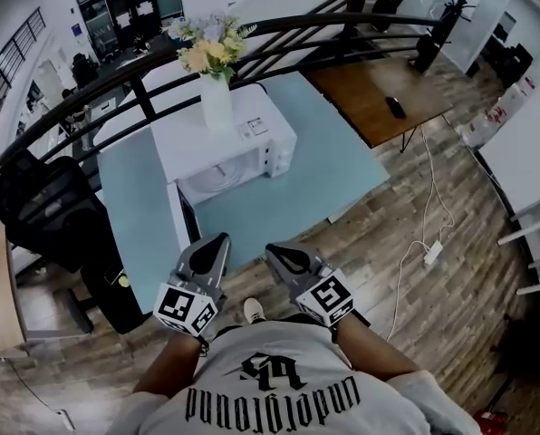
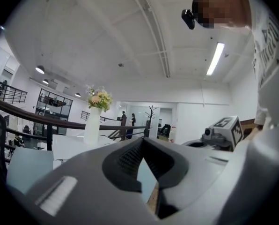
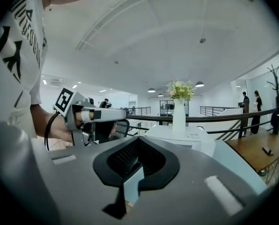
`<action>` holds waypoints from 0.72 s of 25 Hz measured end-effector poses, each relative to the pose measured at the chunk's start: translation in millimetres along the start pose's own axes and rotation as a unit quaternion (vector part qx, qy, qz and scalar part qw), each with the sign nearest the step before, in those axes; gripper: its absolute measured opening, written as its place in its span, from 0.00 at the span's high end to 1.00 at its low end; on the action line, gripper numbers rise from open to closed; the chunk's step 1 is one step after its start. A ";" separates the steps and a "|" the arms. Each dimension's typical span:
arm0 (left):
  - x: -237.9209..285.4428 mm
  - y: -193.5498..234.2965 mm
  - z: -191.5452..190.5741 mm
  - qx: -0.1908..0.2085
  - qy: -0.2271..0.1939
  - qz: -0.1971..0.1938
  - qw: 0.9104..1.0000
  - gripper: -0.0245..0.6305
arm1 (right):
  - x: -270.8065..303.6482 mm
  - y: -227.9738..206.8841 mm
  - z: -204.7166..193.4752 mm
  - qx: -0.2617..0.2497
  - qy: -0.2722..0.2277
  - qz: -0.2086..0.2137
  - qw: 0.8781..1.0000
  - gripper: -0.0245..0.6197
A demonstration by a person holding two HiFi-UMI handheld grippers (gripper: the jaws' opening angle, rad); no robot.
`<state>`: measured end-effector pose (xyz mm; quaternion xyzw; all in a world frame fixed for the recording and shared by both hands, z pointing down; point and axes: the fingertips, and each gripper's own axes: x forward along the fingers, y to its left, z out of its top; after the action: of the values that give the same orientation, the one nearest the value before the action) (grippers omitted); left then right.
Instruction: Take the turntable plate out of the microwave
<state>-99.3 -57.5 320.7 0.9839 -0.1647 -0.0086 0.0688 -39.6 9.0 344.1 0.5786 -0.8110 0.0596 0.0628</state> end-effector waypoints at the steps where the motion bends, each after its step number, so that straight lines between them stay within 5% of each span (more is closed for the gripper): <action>1: 1.9 6.2 0.6 0.000 0.000 0.002 1.000 0.89 | 7.6 -2.5 -0.2 0.001 0.002 0.001 1.000 0.96; 18: 29.8 53.0 -0.5 0.000 -0.005 0.073 0.997 0.89 | 103.7 -60.9 -18.3 0.016 0.027 0.076 0.997 0.96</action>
<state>-88.3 -116.8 328.8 0.9692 -0.2363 -0.0083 0.0684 -14.7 -104.1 381.4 0.5145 -0.8495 0.0927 0.0708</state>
